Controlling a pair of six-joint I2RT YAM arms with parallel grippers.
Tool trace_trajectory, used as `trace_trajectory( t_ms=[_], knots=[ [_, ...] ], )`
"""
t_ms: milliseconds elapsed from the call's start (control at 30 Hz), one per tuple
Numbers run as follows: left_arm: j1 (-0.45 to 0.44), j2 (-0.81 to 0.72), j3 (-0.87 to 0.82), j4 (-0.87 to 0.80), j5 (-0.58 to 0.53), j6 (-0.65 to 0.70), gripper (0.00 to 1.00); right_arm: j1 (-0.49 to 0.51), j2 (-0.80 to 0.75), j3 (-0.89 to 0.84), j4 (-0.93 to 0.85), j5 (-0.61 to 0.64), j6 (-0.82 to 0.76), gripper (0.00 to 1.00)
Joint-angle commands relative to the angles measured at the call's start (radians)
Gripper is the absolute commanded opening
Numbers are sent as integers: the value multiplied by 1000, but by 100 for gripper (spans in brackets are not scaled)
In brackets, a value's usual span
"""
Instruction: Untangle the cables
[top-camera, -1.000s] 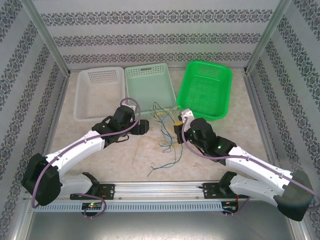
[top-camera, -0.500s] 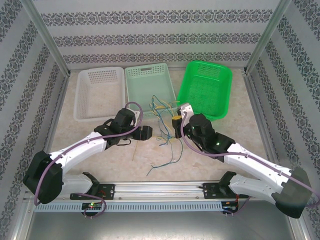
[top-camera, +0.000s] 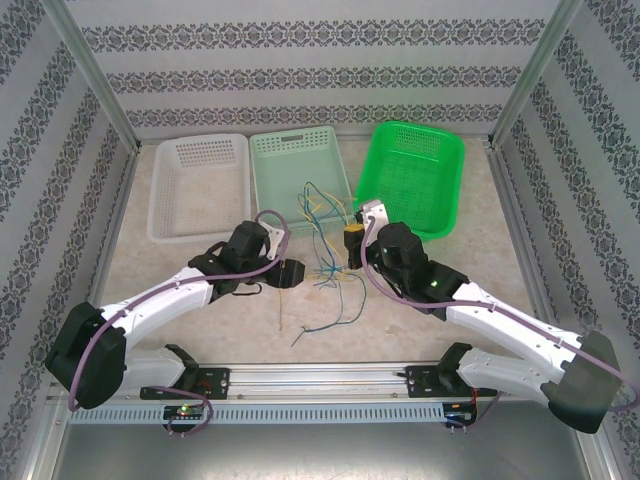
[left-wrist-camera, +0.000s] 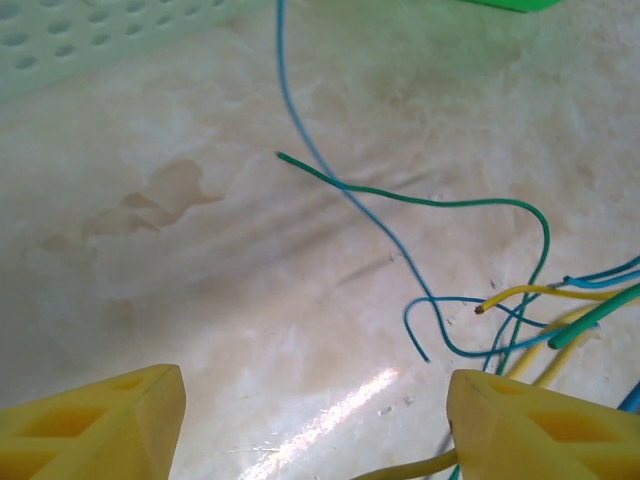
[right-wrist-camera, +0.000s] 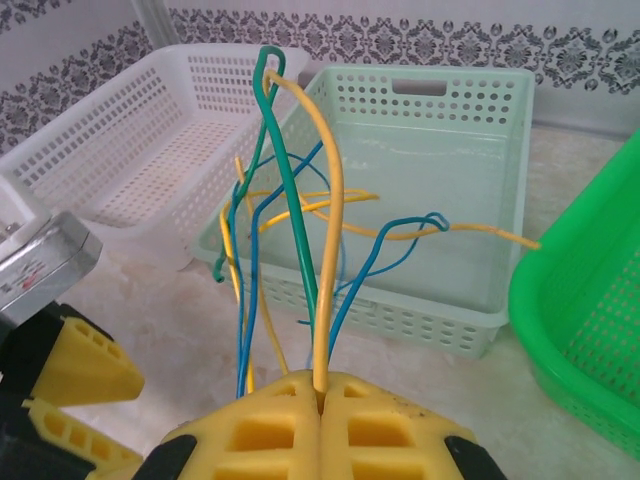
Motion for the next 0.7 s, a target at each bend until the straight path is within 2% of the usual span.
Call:
trace_trajectory(
  t_ms=[0, 367, 667],
  knots=[
    [-16, -27, -17, 48, 65, 42, 71, -12, -26, -13, 18, 52, 54, 0],
    [-16, -128, -60, 43, 39, 89, 78, -25, -52, -36, -30, 91, 78, 0],
    [-16, -61, -61, 21, 25, 106, 78, -25, -112, -87, 15, 36, 116, 0]
  ],
)
